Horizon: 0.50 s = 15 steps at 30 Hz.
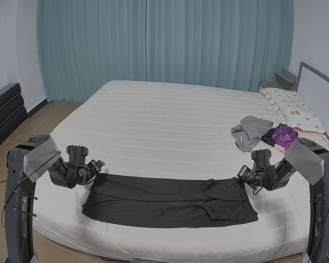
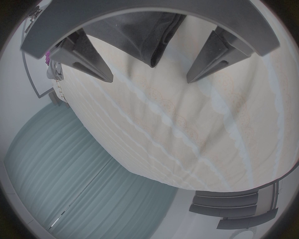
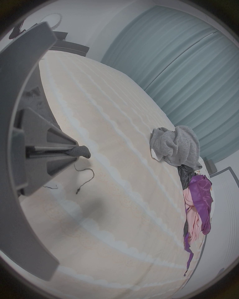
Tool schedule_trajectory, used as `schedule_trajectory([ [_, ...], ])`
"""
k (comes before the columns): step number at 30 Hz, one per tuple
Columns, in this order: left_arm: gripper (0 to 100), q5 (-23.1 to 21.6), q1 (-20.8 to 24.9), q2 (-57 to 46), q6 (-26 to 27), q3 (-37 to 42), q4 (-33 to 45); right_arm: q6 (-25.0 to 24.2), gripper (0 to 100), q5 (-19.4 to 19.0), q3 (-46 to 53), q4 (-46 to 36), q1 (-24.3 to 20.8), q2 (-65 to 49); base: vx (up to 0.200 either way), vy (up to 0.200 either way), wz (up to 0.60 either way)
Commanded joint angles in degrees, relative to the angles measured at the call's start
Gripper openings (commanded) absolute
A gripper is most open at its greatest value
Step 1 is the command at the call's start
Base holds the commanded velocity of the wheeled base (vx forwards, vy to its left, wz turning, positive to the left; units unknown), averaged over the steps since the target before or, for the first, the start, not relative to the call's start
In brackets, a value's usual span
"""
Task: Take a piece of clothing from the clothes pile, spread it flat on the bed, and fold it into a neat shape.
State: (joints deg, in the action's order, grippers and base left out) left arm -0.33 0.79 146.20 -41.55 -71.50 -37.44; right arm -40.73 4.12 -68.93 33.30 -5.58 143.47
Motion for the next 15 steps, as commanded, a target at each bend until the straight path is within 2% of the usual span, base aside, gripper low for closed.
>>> schedule_trajectory([
  [1,100,0.0,0.0,0.0,0.0,0.0,0.0,0.0,0,0.0,-0.2,0.2,0.3,0.2,0.000,0.000,0.00],
  [6,100,0.0,0.0,0.0,0.0,0.0,0.0,0.1,0,0.0,0.0,0.4,0.3,0.2,0.000,0.000,0.00],
  [7,100,-0.1,0.0,0.0,0.0,0.0,0.0,0.2,100,-0.1,0.2,0.4,0.3,0.2,0.000,0.000,0.00],
  [12,100,-0.1,0.0,0.0,-0.1,0.0,0.0,1.2,100,-0.8,0.7,0.5,0.5,-0.8,0.000,0.000,0.00],
  [15,100,-0.1,-0.1,-0.1,-1.0,0.0,0.0,2.2,100,-1.5,1.0,3.5,0.3,-3.4,0.000,0.000,0.00],
])
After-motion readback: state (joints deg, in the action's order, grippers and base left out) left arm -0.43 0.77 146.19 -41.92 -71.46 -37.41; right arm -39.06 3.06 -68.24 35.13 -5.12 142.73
